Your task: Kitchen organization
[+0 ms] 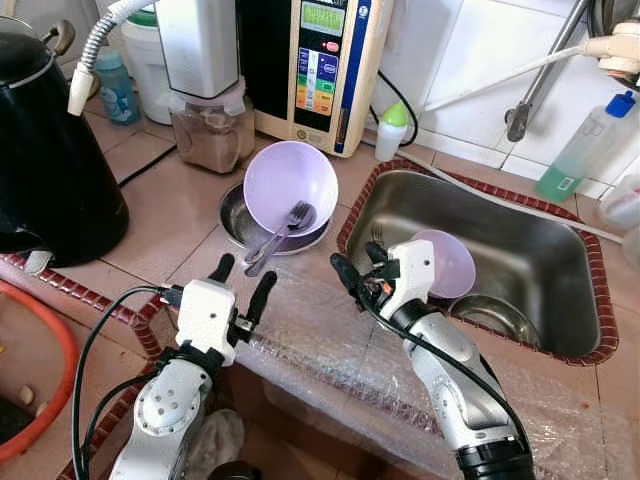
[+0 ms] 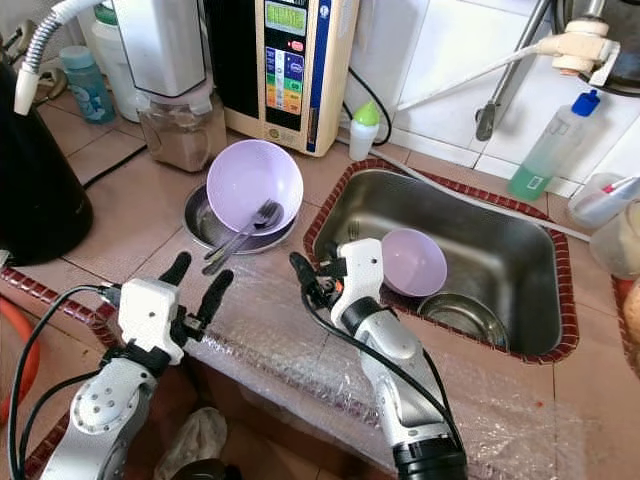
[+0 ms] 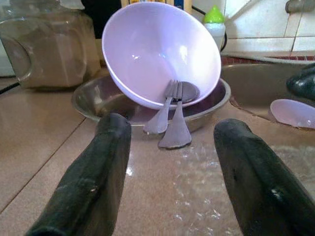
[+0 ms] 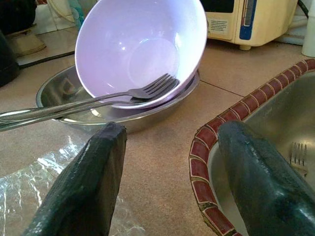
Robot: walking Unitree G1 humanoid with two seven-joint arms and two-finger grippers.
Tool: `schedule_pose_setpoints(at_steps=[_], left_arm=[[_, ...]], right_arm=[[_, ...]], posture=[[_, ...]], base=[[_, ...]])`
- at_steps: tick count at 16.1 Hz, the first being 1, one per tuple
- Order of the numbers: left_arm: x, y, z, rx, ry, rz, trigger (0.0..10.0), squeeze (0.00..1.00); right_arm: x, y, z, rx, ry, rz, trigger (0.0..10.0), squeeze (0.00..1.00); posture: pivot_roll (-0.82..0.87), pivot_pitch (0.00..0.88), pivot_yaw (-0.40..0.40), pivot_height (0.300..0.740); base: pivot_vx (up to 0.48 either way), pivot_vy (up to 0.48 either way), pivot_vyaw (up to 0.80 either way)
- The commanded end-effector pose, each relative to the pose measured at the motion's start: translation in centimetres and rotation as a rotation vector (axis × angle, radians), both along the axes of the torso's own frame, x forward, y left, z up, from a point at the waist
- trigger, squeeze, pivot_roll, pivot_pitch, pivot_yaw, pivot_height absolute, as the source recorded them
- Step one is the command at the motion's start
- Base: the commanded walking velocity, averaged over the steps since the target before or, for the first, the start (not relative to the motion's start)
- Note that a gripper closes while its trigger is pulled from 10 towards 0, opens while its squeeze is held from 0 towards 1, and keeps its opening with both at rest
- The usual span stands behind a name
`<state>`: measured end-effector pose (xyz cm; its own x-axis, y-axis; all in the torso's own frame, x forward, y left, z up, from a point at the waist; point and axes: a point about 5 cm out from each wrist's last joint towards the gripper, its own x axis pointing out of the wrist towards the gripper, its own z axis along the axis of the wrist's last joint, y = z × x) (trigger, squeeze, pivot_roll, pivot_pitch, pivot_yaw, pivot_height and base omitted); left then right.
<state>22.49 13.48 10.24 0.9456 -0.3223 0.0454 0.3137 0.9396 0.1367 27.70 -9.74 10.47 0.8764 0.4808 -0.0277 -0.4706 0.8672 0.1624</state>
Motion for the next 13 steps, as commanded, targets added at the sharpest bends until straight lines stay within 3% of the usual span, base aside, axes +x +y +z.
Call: schedule_pose_setpoints(at_steps=[1,2,3,4,9,11,13], left_arm=[[0.3,-0.5,-0.3,0.049,-0.015,-0.019,10.0,1.00],[0.6,-0.4,-0.7,0.076,-0.022,-0.005,10.0,0.45],[0.7,-0.3,-0.8,0.096,-0.028,0.004,10.0,0.45],[1.1,-0.3,-0.9,0.125,-0.043,0.012,10.0,0.00],[2.6,-0.3,-0.9,0.181,-0.078,0.010,10.0,0.00],[2.8,-0.4,-0.9,0.183,-0.087,-0.003,0.0,0.00],[2.8,-0.6,-1.1,0.183,-0.087,-0.015,0.0,0.00]], right_arm=[[0.0,-0.7,0.1,-0.010,-0.003,-0.021,10.0,0.00],[0.1,-0.8,0.2,-0.013,-0.005,-0.024,10.0,0.00],[0.1,-0.8,0.2,-0.014,-0.006,-0.025,10.0,0.00],[0.1,-0.9,0.2,-0.015,-0.006,-0.028,10.0,0.00],[0.0,-0.8,0.2,-0.011,-0.006,-0.035,10.0,0.00],[0.1,-0.8,0.2,-0.011,-0.007,-0.039,10.0,0.00],[0.1,-0.9,0.2,-0.011,-0.007,-0.043,10.0,0.00]], posture=[[0.04,0.000,-0.057,0.740],[0.03,0.000,-0.056,0.740],[0.03,0.000,-0.055,0.740],[0.03,0.000,-0.054,0.740],[0.02,0.000,-0.044,0.740],[0.02,0.000,-0.039,0.740],[0.02,0.000,-0.037,0.740]], base=[[0.000,0.000,0.00],[0.000,0.000,0.00],[0.000,0.000,0.00],[0.000,0.000,0.00],[0.000,0.000,0.00],[0.000,0.000,0.00],[0.000,0.000,0.00]])
